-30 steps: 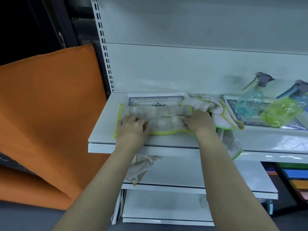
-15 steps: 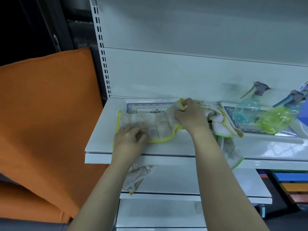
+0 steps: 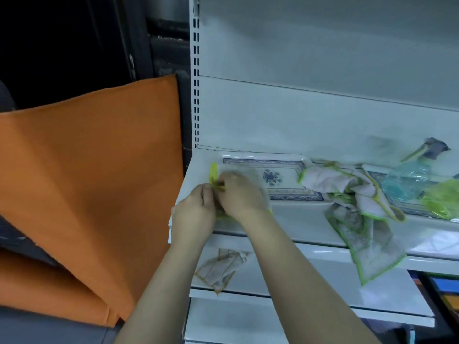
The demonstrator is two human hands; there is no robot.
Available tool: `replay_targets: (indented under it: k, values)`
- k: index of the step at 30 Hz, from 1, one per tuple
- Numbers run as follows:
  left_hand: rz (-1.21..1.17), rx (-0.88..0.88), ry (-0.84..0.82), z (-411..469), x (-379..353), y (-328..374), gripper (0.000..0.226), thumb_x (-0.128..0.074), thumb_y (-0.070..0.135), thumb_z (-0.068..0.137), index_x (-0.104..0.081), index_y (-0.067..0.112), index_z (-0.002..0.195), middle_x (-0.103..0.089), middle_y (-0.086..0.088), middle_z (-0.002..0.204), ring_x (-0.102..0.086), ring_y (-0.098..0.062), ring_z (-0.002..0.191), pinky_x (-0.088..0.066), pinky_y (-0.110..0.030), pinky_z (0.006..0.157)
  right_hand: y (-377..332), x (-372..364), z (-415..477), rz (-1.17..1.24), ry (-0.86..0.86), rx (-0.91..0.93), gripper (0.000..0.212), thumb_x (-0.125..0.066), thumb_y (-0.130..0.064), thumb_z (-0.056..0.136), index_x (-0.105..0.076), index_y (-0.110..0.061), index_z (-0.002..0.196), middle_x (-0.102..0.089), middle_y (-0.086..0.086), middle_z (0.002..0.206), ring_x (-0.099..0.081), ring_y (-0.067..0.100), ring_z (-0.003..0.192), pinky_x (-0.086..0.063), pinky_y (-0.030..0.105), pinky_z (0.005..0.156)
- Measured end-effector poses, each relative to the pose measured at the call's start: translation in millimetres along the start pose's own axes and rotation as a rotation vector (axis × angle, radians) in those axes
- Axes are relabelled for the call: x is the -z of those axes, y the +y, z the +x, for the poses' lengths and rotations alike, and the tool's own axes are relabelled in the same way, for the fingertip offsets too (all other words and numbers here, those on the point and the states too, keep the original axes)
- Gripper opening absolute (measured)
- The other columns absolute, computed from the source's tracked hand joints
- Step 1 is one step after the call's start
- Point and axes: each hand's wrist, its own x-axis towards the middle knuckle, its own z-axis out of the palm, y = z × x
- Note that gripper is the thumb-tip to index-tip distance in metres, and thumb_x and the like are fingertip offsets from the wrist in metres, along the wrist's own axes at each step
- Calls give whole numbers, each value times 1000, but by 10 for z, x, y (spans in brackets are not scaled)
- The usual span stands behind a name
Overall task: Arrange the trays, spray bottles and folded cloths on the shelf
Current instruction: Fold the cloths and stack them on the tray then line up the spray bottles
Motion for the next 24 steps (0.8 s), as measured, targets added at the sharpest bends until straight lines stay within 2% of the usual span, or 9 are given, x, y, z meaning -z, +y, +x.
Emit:
replay_targets:
  k: [4, 7, 9, 10, 12, 16, 20, 22, 24]
  values:
    - [90, -12, -27, 52, 25, -8, 30, -38, 31, 101, -66, 22, 105, -71, -7, 95, -59, -36, 93, -38, -38, 85, 103, 90, -50, 259, 36, -71, 37, -45, -41, 98, -65, -14, 83, -63, 7, 74, -59, 29, 78, -35, 28, 63]
    - [164, 2, -51, 140, 6, 39, 36, -35, 47, 98, -65, 31, 111, -67, 3, 96, -58, -26, 95, -28, -36, 81, 329, 161, -63, 285, 256, -184, 40, -47, -36, 98, -52, -15, 64, -58, 7, 66, -53, 29, 71, -27, 30, 61]
    - [228, 44, -108, 204, -1, 71, 48, -29, 58, 95, -56, 34, 126, -65, 2, 106, -56, -25, 103, -27, -38, 83, 502, 147, -81, 201, 259, -308, 29, -48, -35, 94, -63, -10, 91, -66, 15, 91, -60, 34, 91, -43, 32, 73]
    - [280, 50, -135, 232, -11, 76, 53, -27, 60, 95, -49, 33, 135, -65, -1, 113, -56, -28, 109, -28, -41, 86, 555, 128, -101, 176, 180, -379, 34, -48, -37, 92, -60, -9, 109, -66, 16, 103, -59, 35, 100, -48, 37, 84]
    - [360, 31, -174, 272, -49, 67, 55, -31, 56, 95, -38, 32, 144, -65, -7, 118, -55, -32, 115, -30, -43, 91, 610, 89, -129, 191, 51, -457, 41, -48, -37, 89, -53, -13, 122, -65, 15, 109, -58, 35, 106, -49, 44, 91]
    - [287, 23, -220, 278, -104, 60, 55, -42, 39, 95, -26, 36, 147, -61, -3, 97, -57, -33, 104, -27, -40, 83, 628, 34, -139, 282, 137, -441, 39, -55, -31, 87, -56, -17, 124, -69, 12, 105, -62, 32, 103, -51, 42, 89]
    - [198, -44, -97, 222, -94, 53, 60, -49, 32, 92, -27, 45, 145, -65, 2, 91, -58, -27, 96, -26, -36, 83, 673, 98, -134, 426, 330, -331, 30, -56, -18, 88, -62, -12, 117, -69, 11, 98, -63, 29, 92, -45, 31, 74]
    - [91, -63, -52, 202, -115, 140, 61, -53, 27, 91, -31, 47, 144, -65, 7, 87, -60, -24, 91, -35, -35, 91, 701, 185, -74, 468, 393, -270, 28, -55, -16, 88, -63, -13, 115, -70, 10, 93, -63, 27, 85, -44, 31, 70]
    - [-40, -42, -32, 239, -142, 261, 62, -56, 25, 90, -33, 49, 143, -62, 12, 84, -60, -20, 84, -45, -44, 95, 736, 270, 18, 498, 421, -233, 27, -54, -16, 89, -62, -14, 115, -69, 8, 85, -60, 24, 76, -46, 34, 70]
